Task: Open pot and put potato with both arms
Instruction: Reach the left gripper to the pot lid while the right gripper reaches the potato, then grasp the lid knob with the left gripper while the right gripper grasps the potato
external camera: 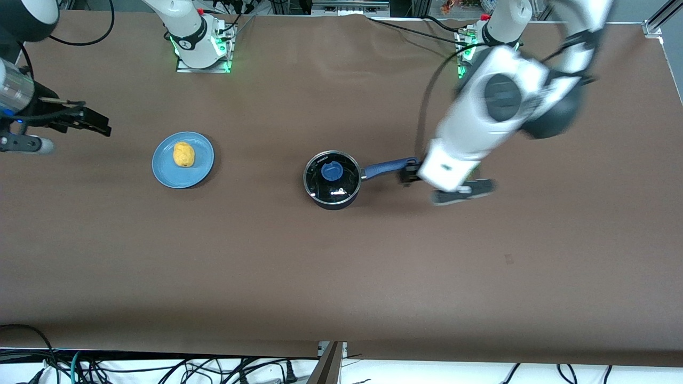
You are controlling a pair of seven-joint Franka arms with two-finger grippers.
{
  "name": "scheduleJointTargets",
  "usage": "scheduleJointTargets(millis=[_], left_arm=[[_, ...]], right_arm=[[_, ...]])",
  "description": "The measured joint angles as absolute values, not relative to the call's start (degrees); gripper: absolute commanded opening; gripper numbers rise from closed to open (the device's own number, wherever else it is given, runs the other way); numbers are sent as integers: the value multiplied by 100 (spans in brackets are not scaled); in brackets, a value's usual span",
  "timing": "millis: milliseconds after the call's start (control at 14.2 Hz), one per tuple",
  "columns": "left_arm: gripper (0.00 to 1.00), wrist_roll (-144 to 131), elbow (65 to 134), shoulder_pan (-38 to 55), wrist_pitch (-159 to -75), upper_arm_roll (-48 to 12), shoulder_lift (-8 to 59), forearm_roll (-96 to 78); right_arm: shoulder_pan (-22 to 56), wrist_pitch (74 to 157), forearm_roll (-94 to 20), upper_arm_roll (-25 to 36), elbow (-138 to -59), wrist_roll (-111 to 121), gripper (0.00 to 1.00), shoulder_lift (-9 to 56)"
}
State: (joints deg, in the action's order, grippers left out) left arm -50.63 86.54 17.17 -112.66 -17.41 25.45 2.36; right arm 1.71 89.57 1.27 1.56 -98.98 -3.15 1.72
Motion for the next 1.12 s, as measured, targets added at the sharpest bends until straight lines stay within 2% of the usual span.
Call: scheduleJointTargets(millis=[140, 351, 632, 1123], left_arm=[[100, -5843, 8506, 2245, -11726, -1700, 2995, 350], [100, -6559, 7981, 2888, -11959, -1377, 3616, 457], [100, -6977, 7495, 3417, -12015, -1062, 4168, 468], [100, -7567, 7445, 3897, -12051, -1029, 4426, 719]], right_arm=[[287, 8981, 120, 82, -10030, -300, 100, 406], [387, 9591, 120, 58, -10569, -300, 100, 527], [384, 10940, 128, 71, -11806, -198, 100, 322], [383, 13477, 134, 90, -13787, 70, 100, 217]])
